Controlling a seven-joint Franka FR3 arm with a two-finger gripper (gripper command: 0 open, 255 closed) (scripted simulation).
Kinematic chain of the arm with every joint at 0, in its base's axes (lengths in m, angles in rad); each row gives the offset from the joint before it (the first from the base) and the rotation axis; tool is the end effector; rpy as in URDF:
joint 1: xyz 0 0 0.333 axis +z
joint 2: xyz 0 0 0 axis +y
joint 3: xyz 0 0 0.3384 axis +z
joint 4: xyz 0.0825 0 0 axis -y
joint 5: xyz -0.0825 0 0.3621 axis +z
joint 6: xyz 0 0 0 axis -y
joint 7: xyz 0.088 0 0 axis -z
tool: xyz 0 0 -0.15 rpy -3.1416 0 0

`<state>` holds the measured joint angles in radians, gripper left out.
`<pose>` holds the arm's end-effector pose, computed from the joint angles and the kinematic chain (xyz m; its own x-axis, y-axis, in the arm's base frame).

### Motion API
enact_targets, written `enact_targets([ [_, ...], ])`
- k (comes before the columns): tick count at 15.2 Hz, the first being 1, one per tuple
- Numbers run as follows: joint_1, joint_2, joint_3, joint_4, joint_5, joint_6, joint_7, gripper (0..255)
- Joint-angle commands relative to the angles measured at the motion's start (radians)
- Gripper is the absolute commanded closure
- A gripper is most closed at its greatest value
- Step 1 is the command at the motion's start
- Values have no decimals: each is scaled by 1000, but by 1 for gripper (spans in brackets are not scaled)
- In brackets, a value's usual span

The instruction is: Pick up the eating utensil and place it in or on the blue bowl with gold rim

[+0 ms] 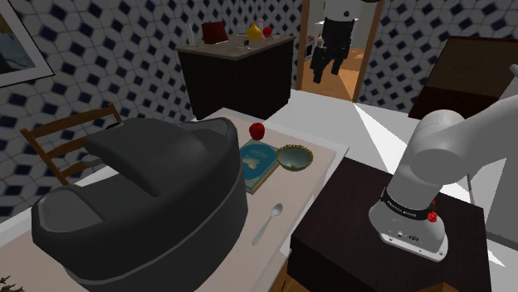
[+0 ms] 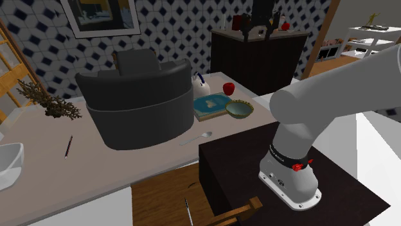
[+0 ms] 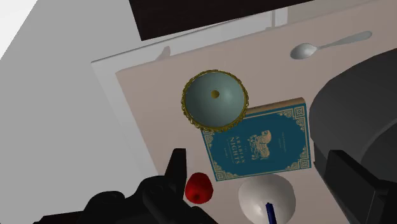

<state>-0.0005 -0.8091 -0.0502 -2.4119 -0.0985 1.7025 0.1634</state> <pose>0.2783 -0.0314 0.5565 0.9764 -0.1876 0.1075 -0.1933 -0.9801 0.0452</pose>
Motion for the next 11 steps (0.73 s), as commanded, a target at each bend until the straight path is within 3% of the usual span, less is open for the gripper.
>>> enact_targets([
  [1,0,0,0,0,0,0,0,0],
  [11,54,136,33,-212,49,278,32,0],
])
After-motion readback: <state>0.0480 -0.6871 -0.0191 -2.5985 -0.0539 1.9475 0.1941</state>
